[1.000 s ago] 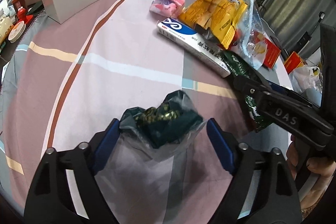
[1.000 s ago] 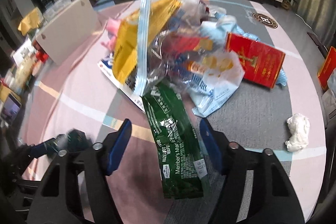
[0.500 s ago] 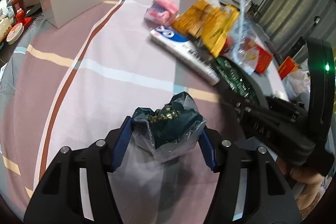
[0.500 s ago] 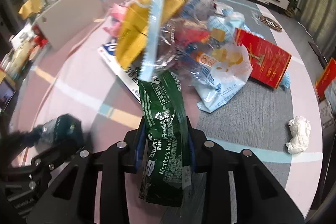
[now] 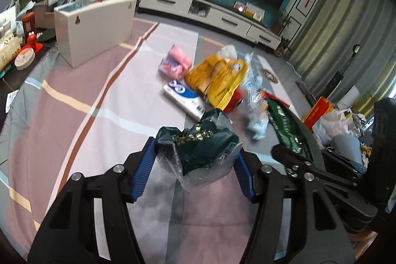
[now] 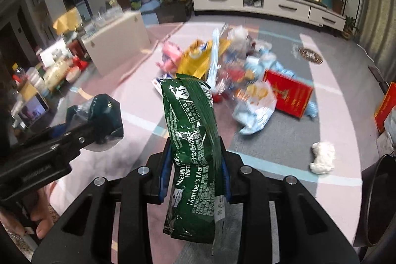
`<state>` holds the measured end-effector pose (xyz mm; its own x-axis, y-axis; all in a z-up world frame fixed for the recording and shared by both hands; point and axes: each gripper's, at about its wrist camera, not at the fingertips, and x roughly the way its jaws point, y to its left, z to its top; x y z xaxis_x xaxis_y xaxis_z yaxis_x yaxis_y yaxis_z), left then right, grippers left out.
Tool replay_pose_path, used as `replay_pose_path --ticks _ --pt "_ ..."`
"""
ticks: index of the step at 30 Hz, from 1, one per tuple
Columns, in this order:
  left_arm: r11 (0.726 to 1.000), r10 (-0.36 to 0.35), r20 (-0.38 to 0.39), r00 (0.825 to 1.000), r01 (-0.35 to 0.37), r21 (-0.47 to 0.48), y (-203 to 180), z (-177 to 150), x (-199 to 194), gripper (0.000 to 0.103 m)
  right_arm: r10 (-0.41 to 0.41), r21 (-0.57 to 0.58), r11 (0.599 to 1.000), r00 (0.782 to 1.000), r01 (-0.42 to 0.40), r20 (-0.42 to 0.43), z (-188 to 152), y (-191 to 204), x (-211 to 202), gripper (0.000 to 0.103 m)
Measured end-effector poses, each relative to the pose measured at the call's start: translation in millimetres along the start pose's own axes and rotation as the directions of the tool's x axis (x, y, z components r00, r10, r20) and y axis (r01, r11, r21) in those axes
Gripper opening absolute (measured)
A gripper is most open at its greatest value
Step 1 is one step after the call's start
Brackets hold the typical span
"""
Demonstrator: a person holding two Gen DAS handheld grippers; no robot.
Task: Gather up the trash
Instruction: 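Carry both green bags to the black bin and open both grippers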
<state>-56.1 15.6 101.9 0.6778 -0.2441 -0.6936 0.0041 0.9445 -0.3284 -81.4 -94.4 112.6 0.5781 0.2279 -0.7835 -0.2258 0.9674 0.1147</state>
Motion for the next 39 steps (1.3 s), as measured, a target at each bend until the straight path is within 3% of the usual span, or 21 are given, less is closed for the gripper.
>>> replay_pose_path --ticks 4,12,22,28,34,39 --pt "1.000 -0.021 0.046 0.999 0.021 -0.001 -10 6 -17 0.061 0.015 0.025 1.000 0.998 -0.016 0.060 4 -9 -28 0.034" --pt "0.996 -0.043 0.154 0.987 0.030 0.082 -62 29 -44 0.061 0.005 0.076 0.997 0.981 -0.020 0.194 12 -33 -82 0.034" --pt "0.969 -0.157 0.193 0.969 0.113 0.222 -137 52 -49 0.061 -0.158 0.191 0.976 0.938 0.101 0.309 13 -83 -128 0.034" --pt "0.938 -0.250 0.129 0.960 0.207 0.277 -180 51 -30 0.061 -0.242 0.278 0.949 0.912 0.151 0.332 6 -112 -142 0.034" --pt "0.888 -0.361 0.036 0.932 0.332 0.318 -228 37 -6 0.061 -0.352 0.401 0.892 0.879 0.209 0.323 -8 -151 -156 0.034" --pt "0.831 -0.449 -0.088 0.889 0.451 0.324 -276 17 21 0.061 -0.466 0.517 0.811 0.836 0.272 0.291 -31 -189 -172 0.035"
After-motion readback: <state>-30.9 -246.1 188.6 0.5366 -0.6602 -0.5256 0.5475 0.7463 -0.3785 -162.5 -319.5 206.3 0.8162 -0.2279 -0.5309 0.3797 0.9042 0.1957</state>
